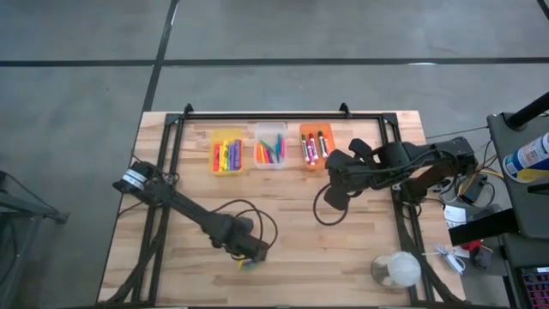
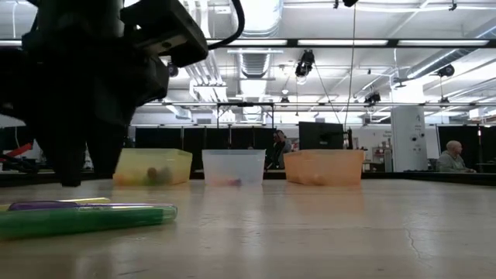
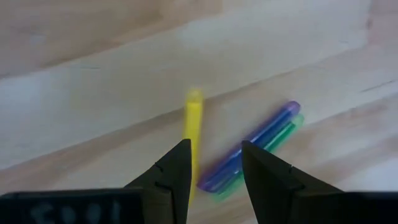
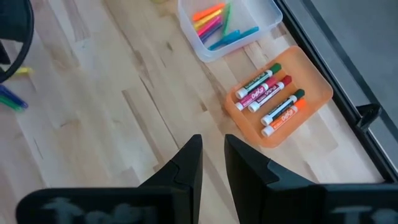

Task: Pick & Place Markers
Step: Put the yellow pen into the white bin

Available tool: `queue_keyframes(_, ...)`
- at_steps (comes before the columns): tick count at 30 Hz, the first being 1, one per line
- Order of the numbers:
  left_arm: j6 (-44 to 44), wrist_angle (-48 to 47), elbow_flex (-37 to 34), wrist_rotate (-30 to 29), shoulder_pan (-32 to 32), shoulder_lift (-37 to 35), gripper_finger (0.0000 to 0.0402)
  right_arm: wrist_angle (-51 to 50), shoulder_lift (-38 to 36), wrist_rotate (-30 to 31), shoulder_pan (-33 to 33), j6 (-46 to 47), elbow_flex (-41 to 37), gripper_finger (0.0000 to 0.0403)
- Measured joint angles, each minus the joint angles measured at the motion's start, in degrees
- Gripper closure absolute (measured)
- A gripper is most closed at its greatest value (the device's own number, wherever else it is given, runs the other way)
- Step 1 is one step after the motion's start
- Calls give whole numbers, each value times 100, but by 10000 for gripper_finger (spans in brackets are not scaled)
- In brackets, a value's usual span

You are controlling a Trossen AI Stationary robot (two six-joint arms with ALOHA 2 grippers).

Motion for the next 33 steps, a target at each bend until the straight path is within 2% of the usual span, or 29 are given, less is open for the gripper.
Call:
queue_keyframes(2,-32,225,-105,9,-23,0,268,0,0,-2,0,47,0,342)
queue_keyframes(14,-107,121,-475,13,-23,67,268,20,-2,-2,66,92,0,342)
queue_keyframes(22,-75,185,-490,-54,-35,127,270,43,0,0,66,89,0,342)
queue_keyframes(26,285,83,-490,1,64,133,293,122,0,0,66,87,-1,342)
queue_keyframes(33,711,44,-492,18,253,125,366,170,0,3,62,131,0,342)
